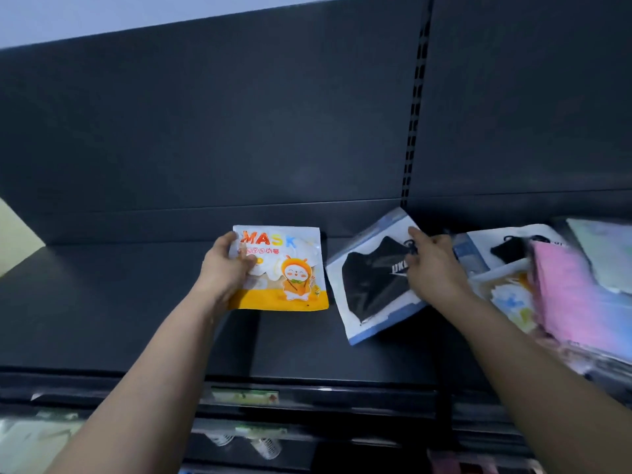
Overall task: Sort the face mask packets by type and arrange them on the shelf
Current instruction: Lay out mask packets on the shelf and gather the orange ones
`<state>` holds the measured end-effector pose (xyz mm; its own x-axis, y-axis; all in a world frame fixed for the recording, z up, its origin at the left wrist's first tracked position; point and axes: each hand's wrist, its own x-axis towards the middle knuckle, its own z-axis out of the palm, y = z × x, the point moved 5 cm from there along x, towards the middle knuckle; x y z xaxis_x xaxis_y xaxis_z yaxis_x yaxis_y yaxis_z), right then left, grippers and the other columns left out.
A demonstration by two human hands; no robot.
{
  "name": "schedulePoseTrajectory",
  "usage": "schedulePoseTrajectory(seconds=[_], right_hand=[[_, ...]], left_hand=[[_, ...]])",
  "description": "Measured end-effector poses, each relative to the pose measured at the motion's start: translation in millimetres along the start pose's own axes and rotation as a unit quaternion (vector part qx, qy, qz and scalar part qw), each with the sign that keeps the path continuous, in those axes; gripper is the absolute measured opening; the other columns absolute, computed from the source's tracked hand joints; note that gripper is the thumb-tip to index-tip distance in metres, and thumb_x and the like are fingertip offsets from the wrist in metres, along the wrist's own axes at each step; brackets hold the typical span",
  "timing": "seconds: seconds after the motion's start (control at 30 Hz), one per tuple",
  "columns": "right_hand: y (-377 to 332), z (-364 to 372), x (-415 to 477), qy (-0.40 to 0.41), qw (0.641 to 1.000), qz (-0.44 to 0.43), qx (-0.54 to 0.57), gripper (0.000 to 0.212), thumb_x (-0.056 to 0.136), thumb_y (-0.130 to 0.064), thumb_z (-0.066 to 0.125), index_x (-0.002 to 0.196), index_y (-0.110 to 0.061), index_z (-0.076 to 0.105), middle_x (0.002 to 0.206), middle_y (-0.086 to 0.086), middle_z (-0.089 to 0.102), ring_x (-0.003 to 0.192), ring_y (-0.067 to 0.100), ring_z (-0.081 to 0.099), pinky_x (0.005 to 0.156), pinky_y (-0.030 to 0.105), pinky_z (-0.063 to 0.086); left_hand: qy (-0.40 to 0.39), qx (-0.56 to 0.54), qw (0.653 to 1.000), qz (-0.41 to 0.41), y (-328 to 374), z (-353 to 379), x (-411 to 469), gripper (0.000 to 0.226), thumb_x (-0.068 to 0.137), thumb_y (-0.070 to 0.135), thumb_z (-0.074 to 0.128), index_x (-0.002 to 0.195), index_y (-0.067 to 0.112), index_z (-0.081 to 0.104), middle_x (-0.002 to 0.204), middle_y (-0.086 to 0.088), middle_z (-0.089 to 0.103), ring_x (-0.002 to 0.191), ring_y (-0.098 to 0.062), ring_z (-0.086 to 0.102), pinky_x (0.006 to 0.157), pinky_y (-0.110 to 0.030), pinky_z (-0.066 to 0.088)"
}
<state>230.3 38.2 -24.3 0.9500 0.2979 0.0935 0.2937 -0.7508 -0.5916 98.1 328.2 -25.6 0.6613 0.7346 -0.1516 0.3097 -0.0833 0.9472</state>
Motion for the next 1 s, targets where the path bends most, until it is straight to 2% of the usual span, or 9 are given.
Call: schedulePoseTrajectory(seconds=[0.13, 0.2, 0.3, 0.4, 0.47, 0.53, 0.83, 0.9, 1.0], right_hand=[[-10.2, -6.6, -12.5, 0.090, 0.993, 0.043, 0.061, 0.049, 0.099, -0.011, 0.038, 0.147, -0.016, 0.031, 0.143, 0.018, 0.030, 0.119, 0.036, 0.047, 0.097, 0.035, 0.037], [-18.0, -3.2, -16.2, 0.095, 0.991, 0.055, 0.075, 0.048, 0.098, -0.012, 0.039, 0.146, -0.017, 0.033, 0.146, 0.018, 0.027, 0.125, 0.035, 0.043, 0.102, 0.035, 0.034], [-34.2, 9.0, -22.4, 0.095, 0.990, 0.062, 0.079, 0.048, 0.098, -0.013, 0.040, 0.146, -0.017, 0.034, 0.144, 0.018, 0.031, 0.126, 0.035, 0.043, 0.102, 0.038, 0.034], [-49.0, 26.1, -29.7, 0.088, 0.991, 0.065, 0.082, 0.049, 0.098, -0.014, 0.040, 0.146, -0.019, 0.034, 0.140, 0.016, 0.035, 0.117, 0.036, 0.050, 0.096, 0.035, 0.038], [-54.8, 38.5, -32.9, 0.075, 0.991, 0.068, 0.090, 0.049, 0.098, -0.016, 0.039, 0.146, -0.021, 0.033, 0.138, 0.014, 0.034, 0.111, 0.035, 0.053, 0.088, 0.032, 0.039], [-60.7, 50.8, -35.2, 0.056, 0.992, 0.070, 0.087, 0.048, 0.099, -0.017, 0.039, 0.146, -0.022, 0.033, 0.137, 0.012, 0.034, 0.104, 0.033, 0.055, 0.082, 0.029, 0.037], [-88.2, 96.8, -28.9, 0.009, 0.996, 0.088, 0.027, 0.044, 0.098, -0.016, 0.039, 0.141, -0.010, 0.037, 0.134, 0.013, 0.033, 0.104, 0.033, 0.054, 0.080, 0.030, 0.038], [-88.6, 103.5, -27.7, 0.002, 0.995, 0.092, -0.026, 0.041, 0.097, -0.017, 0.041, 0.137, -0.009, 0.040, 0.137, 0.014, 0.030, 0.111, 0.035, 0.050, 0.088, 0.037, 0.040], [-91.9, 111.1, -29.1, -0.009, 0.988, 0.043, -0.148, 0.045, 0.095, -0.022, 0.046, 0.139, -0.022, 0.041, 0.150, 0.010, 0.022, 0.131, 0.034, 0.030, 0.104, 0.048, 0.029]], left_hand=[[-0.009, 0.050, 0.999, -0.001, -10.3, -24.3, 21.5, 0.058, 0.095, 0.010, 0.059, 0.147, 0.025, 0.036, 0.124, -0.004, 0.054, 0.084, -0.021, 0.064, 0.059, -0.030, 0.052], [0.001, 0.163, 0.987, 0.004, -16.7, -41.0, 30.5, 0.060, 0.092, 0.015, 0.060, 0.147, 0.024, 0.036, 0.133, -0.008, 0.053, 0.099, -0.030, 0.063, 0.078, -0.041, 0.056], [0.038, 0.434, 0.897, 0.079, -19.4, -50.2, 35.3, 0.061, 0.090, 0.025, 0.058, 0.147, 0.031, 0.034, 0.149, -0.012, 0.033, 0.132, -0.036, 0.034, 0.104, -0.047, 0.041], [-0.079, 0.445, 0.867, 0.209, -19.7, -24.6, 26.6, 0.055, 0.092, 0.030, 0.057, 0.144, 0.037, 0.040, 0.157, -0.003, 0.025, 0.140, -0.028, 0.026, 0.109, -0.042, 0.037], [-0.164, 0.499, 0.815, 0.243, -29.9, -9.9, 22.5, 0.051, 0.093, 0.035, 0.054, 0.142, 0.039, 0.042, 0.157, 0.000, 0.026, 0.141, -0.025, 0.029, 0.110, -0.040, 0.034], [-0.185, 0.535, 0.789, 0.239, -38.5, -11.9, 26.4, 0.050, 0.094, 0.038, 0.053, 0.143, 0.040, 0.041, 0.158, 0.001, 0.026, 0.143, -0.024, 0.027, 0.109, -0.039, 0.031], [-0.101, 0.579, 0.797, 0.142, -41.8, -99.2, 56.9, 0.050, 0.087, 0.020, 0.060, 0.134, 0.031, 0.047, 0.142, 0.003, 0.044, 0.129, -0.021, 0.043, 0.100, -0.036, 0.036], [-0.087, 0.550, 0.814, 0.163, -39.2, -97.1, 54.3, 0.050, 0.090, 0.019, 0.054, 0.138, 0.030, 0.045, 0.148, 0.004, 0.038, 0.132, -0.021, 0.042, 0.101, -0.036, 0.038], [-0.116, 0.466, 0.847, 0.229, -31.4, -77.1, 44.9, 0.053, 0.092, 0.008, 0.048, 0.141, 0.027, 0.046, 0.152, 0.002, 0.036, 0.135, -0.020, 0.040, 0.101, -0.029, 0.037]])
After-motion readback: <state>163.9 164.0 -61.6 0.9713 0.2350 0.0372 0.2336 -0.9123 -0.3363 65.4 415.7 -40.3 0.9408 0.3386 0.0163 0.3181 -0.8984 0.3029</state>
